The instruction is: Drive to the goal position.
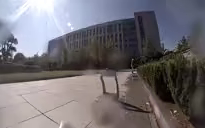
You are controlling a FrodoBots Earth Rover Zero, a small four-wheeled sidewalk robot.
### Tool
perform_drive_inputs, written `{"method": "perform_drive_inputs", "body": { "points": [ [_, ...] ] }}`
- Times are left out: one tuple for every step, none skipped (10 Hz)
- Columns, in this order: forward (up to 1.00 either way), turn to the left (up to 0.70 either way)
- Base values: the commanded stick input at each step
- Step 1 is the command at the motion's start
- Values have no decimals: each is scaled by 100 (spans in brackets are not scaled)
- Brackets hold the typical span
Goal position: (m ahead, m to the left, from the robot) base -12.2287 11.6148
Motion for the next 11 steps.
{"method": "perform_drive_inputs", "body": {
  "points": [
    [5, 0],
    [5, 0],
    [5, 0],
    [5, 0],
    [5, 0],
    [5, 0],
    [5, 0],
    [5, 0],
    [5, 0],
    [5, 0],
    [5, 0]
  ]
}}
